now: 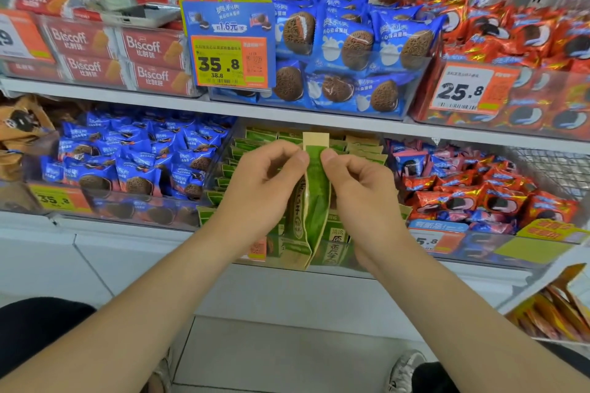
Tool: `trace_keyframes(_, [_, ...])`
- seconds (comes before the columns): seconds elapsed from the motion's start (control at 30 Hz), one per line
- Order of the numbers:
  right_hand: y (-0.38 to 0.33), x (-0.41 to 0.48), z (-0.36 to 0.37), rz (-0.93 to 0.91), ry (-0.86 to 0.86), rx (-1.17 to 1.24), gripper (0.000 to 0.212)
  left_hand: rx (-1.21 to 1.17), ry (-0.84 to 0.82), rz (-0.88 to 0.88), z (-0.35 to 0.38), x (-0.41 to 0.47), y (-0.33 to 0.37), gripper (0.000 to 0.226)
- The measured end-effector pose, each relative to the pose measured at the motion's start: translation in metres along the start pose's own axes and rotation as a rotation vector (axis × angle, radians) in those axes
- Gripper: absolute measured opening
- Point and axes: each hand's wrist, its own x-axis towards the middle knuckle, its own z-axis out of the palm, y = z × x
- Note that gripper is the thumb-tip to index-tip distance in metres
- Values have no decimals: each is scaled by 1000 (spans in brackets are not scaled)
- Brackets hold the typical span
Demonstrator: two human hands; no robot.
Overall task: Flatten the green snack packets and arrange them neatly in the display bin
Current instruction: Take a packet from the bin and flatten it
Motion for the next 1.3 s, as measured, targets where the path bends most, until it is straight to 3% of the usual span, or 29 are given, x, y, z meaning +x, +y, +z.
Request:
trace_keyframes(0.17, [-9,-4,-2,-3,-25,11,31,-39,9,23,-5,3,-7,21])
trace_keyframes(0.27, [-19,-8,-4,7,-134,-98,15,-81,83,-16,-7,1,-7,20])
trace_keyframes(0.43, [-28,-19,-7,135,-429,-307,31,-258,234,-160,-11,3,-10,22])
trace_keyframes(0.5, [-26,-22,-5,144,-390,-245,29,-334,237,-194,-13,5,-8,22])
trace_keyframes(0.6, [-17,-22,-3,34,-201,-243,23,-355,122,-225,-12,1,-2,30])
trace_keyframes(0.7, [-8,-19,-6,-82,-129,-376,20,-177,-7,-192,-9,-8,-3,31])
trace_keyframes(0.83, [1,-17,-14,-72,-79,-389,18,66,-26,-107,-4,-13,-8,16])
trace_keyframes(0.97, [-6,-19,-17,218,-57,-22,21,-64,-81,-173,-6,-11,-6,9])
trace_keyframes(1.1, [-7,-20,-22,328,-75,96,25,-131,-118,-229,-6,-11,-3,7])
trace_keyframes(1.2, [-12,-21,-20,309,-52,69,26,-205,-126,-284,-4,-11,-1,8])
trace_keyframes(1.3, [-15,-22,-16,157,3,-97,28,-423,-94,-348,-3,-10,3,14])
